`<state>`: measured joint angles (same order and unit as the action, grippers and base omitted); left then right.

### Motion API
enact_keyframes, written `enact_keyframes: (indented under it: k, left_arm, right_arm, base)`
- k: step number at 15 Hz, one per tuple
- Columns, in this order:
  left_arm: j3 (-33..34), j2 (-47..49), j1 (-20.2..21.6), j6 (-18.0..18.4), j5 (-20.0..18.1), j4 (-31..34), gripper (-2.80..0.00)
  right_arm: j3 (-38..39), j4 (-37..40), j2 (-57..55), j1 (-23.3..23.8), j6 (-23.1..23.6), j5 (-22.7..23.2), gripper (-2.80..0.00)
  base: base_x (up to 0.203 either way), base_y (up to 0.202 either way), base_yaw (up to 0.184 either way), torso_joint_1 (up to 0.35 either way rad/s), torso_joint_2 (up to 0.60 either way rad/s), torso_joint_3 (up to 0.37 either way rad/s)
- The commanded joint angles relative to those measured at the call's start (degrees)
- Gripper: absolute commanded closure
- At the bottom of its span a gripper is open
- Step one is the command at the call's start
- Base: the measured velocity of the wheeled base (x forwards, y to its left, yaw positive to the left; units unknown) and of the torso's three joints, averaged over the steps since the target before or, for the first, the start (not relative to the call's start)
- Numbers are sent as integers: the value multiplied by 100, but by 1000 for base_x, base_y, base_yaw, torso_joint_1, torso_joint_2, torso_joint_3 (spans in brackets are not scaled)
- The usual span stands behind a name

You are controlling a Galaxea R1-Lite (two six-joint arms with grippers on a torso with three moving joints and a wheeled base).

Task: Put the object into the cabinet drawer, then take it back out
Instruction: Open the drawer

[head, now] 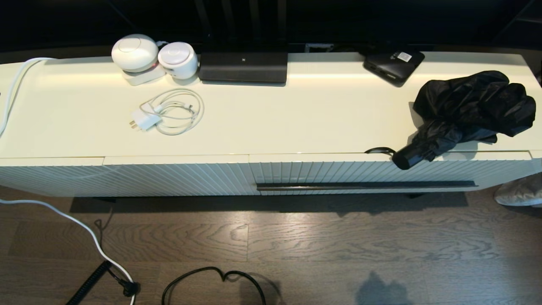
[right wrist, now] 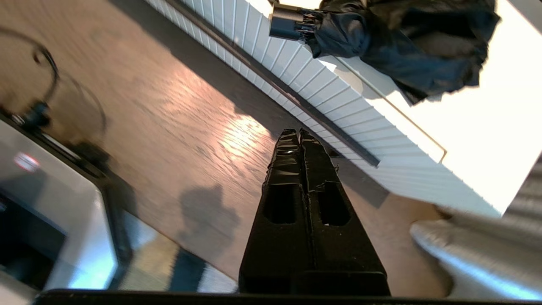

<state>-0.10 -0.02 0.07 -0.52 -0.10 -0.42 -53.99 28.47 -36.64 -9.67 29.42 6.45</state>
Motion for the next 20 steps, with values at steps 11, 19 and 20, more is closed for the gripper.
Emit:
enact_keyframes:
  k: [11,19,20]
  left_arm:
    - [1,-11,1,-1,1,-2,0]
    - [1,-9,1,-1,1,-2,0]
    - [1,-11,1,-1,1,-2,0]
  right_arm:
    - [1874,-2651,-1800,-17,3911,-363,0]
    - [2567,-3727,-2345,-780,4555,-857,0]
    - [2693,-4095,-2546,-944,4565,-974,0]
  base:
    - [0,0,0,0,0,0]
    - [0,0,0,0,0,0]
    - [0,0,0,0,0,0]
